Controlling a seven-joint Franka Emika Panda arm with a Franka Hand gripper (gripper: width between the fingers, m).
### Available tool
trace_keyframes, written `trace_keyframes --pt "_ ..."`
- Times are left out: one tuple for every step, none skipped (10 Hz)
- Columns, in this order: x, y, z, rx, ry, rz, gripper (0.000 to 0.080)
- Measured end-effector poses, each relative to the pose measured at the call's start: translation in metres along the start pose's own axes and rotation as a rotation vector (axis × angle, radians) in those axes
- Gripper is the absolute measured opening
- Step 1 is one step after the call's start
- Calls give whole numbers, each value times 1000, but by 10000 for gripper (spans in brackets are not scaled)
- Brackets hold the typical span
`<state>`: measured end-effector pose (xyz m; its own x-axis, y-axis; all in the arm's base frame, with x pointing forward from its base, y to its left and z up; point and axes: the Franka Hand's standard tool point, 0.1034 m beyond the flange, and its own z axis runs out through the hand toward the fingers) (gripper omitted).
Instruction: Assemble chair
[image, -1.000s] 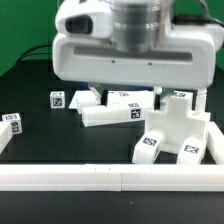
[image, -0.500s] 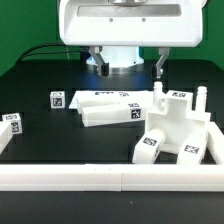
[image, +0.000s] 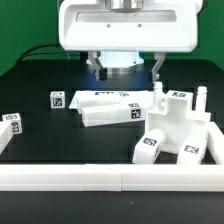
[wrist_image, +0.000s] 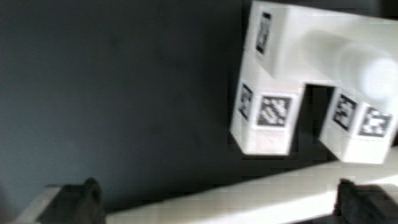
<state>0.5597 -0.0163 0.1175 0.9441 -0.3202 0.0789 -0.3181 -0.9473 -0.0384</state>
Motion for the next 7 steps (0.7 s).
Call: trace_keyframes --pt "-18 14 -1 0 -15 52 649" --pt "-35 27 -7 16 -30 128 649" --pt "-32 26 -4 16 48 83 649" --pt "-36 24 -1 14 35 79 649" --pt "-35 25 -2 14 37 81 649" --pt "-36 26 -1 13 35 85 649" --pt "-44 34 5 24 15 202 649"
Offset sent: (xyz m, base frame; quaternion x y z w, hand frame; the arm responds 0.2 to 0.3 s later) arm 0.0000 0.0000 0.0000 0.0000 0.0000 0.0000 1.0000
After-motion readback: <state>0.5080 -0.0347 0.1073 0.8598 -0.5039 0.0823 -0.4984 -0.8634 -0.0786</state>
